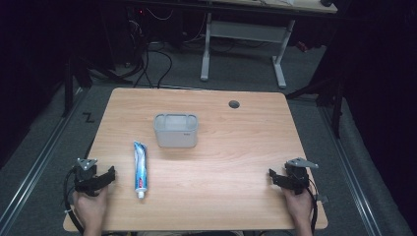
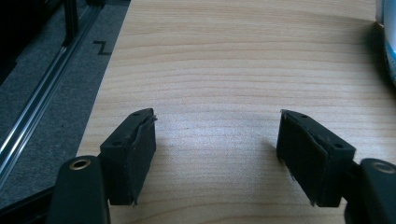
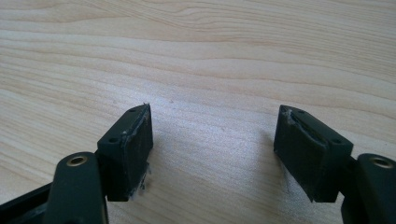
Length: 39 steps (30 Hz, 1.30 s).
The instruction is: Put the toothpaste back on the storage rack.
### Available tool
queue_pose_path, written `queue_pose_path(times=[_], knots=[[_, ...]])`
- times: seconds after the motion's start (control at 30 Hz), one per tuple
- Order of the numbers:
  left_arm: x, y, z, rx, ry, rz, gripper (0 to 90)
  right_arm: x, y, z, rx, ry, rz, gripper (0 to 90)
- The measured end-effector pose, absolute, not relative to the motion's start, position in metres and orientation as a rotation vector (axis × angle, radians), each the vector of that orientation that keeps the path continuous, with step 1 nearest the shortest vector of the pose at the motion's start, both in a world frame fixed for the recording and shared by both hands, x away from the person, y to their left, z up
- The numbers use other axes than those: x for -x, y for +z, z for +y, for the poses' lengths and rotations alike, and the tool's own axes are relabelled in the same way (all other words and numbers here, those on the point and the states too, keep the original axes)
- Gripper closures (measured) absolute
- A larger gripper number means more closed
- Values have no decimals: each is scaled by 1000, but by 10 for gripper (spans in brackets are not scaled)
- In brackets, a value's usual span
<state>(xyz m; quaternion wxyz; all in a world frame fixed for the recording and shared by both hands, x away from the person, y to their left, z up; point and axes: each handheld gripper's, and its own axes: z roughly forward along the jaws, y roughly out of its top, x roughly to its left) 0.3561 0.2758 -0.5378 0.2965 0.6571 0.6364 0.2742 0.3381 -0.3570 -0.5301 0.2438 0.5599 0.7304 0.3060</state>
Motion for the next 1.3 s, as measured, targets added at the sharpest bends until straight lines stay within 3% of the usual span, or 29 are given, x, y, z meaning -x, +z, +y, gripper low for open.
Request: queue_pose_path(times=[1.3], knots=[[-357,-538,278,-1790,697,1645,228,-338,-530,-357,-1525,835,1999,281]])
